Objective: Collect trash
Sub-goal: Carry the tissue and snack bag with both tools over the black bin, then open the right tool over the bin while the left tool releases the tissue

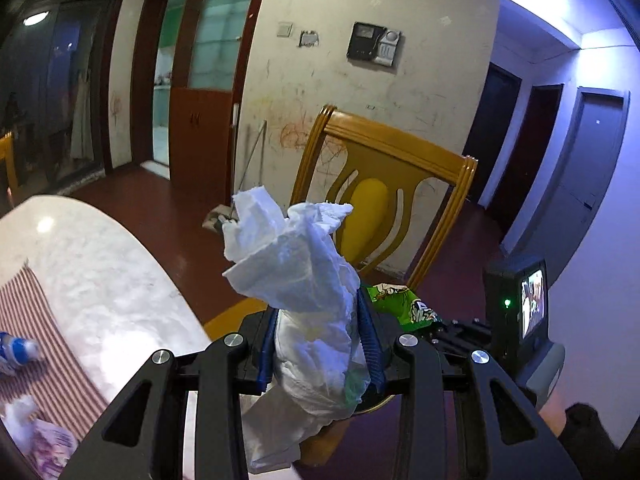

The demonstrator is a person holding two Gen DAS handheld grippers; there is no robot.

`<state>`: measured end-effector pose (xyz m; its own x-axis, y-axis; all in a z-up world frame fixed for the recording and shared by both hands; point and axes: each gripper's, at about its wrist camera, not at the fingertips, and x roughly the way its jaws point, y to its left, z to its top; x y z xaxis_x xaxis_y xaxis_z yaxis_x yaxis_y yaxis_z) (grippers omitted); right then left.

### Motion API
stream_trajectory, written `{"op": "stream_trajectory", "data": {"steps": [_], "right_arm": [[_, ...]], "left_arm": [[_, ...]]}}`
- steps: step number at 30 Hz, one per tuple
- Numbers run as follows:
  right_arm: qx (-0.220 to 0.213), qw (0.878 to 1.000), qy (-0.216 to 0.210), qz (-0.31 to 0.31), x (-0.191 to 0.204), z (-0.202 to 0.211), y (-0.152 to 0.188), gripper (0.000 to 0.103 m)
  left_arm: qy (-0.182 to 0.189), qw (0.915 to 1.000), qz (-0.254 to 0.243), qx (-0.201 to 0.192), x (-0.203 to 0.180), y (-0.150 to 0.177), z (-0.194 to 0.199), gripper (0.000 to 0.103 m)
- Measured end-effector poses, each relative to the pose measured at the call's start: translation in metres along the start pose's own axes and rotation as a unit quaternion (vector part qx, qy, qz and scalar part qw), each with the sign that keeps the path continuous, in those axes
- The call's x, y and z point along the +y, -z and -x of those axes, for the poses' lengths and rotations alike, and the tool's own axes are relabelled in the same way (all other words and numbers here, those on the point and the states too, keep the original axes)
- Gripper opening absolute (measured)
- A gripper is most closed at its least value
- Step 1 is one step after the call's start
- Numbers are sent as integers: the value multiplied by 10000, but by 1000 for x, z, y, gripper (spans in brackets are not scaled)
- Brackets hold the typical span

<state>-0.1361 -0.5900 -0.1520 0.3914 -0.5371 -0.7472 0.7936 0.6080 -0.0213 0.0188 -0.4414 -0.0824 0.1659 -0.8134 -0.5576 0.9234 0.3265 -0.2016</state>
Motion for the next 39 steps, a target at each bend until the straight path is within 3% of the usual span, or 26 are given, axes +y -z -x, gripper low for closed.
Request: {"op": "stream_trajectory", "data": {"steps": [7, 10, 11, 12, 13, 14, 24, 33, 37, 38, 39], "right_arm": [[253, 9995, -3, -164, -4, -38, -1, 1], [610, 9979, -59, -199, 1, -64, 4, 7], [745, 9970, -23, -217, 2, -74, 4, 25], [893, 9958, 44, -219, 4, -83, 7, 36], [937, 9953, 107, -222, 6, -87, 10, 56], [942, 9951, 188, -234, 6, -90, 11, 60], [754, 9953, 361, -484, -8, -79, 4, 63], [609, 9914, 597, -997, -40, -57, 8, 63], [526, 9898, 689, -1131, -52, -46, 10, 63], [471, 9891, 730, -1187, -56, -42, 11, 63], [431, 9886, 757, -1226, -60, -40, 11, 63]], "left_arm": [[-29, 9999, -36, 107, 0, 6, -11, 35], [-38, 9999, -48, 147, 0, 5, -15, 35], [-46, 9998, -57, 167, -2, 5, -17, 35], [-56, 9998, -62, 184, -2, 5, -19, 35], [-58, 9998, -61, 198, -3, 5, -22, 35], [-57, 9998, -64, 201, -4, 6, -24, 35], [-31, 9987, -244, 442, -18, 10, -56, 35], [47, 9912, -300, 1287, -30, 21, -144, 35], [-15, 9881, -421, 1480, -38, 25, -169, 36], [-58, 9874, -448, 1518, -40, 26, -174, 39], [-71, 9871, -456, 1531, -42, 27, -177, 53]]}}
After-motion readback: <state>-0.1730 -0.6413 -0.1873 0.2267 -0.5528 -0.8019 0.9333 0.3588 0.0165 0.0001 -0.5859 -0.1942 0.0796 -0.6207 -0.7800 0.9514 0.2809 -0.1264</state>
